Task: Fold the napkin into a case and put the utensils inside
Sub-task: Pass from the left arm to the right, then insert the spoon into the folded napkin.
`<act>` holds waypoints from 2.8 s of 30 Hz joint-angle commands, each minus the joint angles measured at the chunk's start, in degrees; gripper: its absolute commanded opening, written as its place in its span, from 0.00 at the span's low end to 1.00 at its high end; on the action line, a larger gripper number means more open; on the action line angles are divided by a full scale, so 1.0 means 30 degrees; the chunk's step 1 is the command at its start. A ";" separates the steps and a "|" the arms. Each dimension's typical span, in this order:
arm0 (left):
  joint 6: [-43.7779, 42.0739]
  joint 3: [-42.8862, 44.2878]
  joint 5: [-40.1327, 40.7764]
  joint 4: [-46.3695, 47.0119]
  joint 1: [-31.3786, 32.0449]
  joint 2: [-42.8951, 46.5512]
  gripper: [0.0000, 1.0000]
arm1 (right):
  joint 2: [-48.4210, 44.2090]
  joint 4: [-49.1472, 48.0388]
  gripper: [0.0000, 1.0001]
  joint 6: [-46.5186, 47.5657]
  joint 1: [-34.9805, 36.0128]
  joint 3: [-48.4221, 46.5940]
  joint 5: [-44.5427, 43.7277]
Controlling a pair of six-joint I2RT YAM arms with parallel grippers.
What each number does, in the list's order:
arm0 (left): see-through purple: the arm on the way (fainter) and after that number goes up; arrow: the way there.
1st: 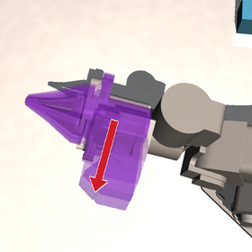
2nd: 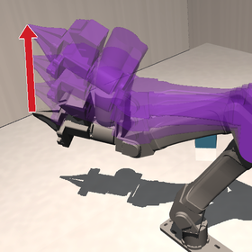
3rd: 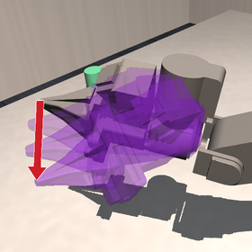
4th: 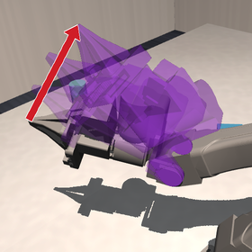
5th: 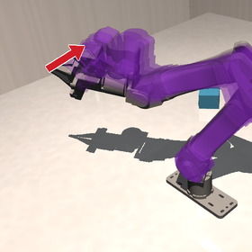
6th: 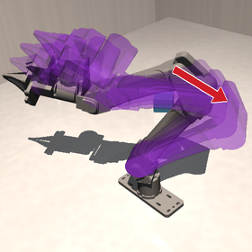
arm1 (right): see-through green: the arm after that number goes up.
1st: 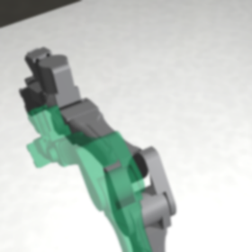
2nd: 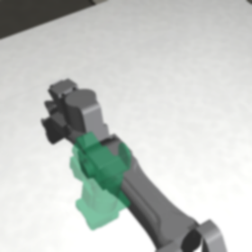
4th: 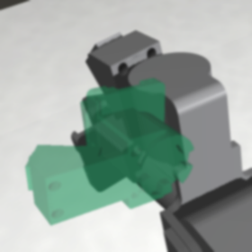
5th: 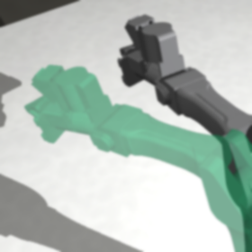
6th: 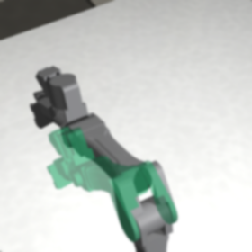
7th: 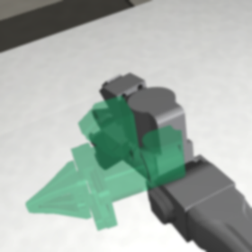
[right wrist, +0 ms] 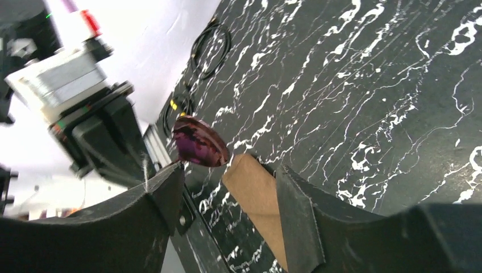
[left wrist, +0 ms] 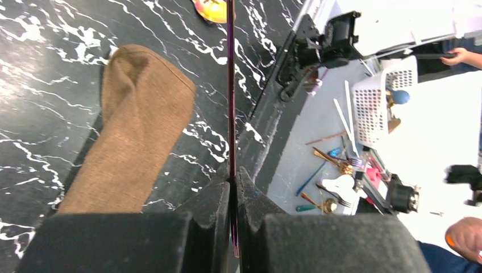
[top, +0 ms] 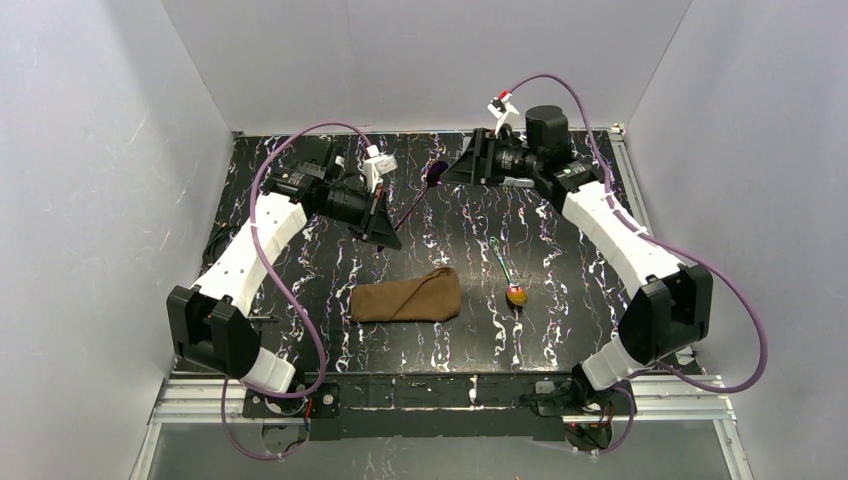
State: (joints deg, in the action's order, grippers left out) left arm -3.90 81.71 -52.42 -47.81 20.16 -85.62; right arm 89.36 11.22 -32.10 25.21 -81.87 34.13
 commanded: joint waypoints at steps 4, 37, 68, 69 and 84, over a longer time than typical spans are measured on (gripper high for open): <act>-0.1422 -0.0353 -0.3585 -0.2786 -0.0263 0.0766 0.00 | -0.1080 0.1277 0.60 0.4463 -0.0647 -0.1191 0.5854; -0.6119 -0.0501 -0.1402 -0.6766 -0.0557 0.0644 0.44 | -0.1440 0.1955 0.01 0.3172 -0.0665 0.0785 0.2606; -0.4560 -0.5715 0.7141 -0.0449 -0.2583 -0.4592 0.34 | -0.7284 0.3397 0.01 -0.2093 -0.0276 1.1335 -0.7398; -0.4413 -0.5742 0.7061 -0.0400 -0.2597 -0.4655 0.34 | -0.7287 0.3076 0.01 -0.2293 -0.0247 1.1550 -0.7499; -0.3605 -0.6153 0.7765 -0.0247 -0.2678 -0.6093 0.26 | -0.6733 -0.1731 0.01 -0.5591 0.1750 1.4108 -0.8542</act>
State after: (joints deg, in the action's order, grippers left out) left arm -15.29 63.33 -29.04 -47.40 12.40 -103.35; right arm 69.38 13.52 -44.80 28.38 -40.75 10.48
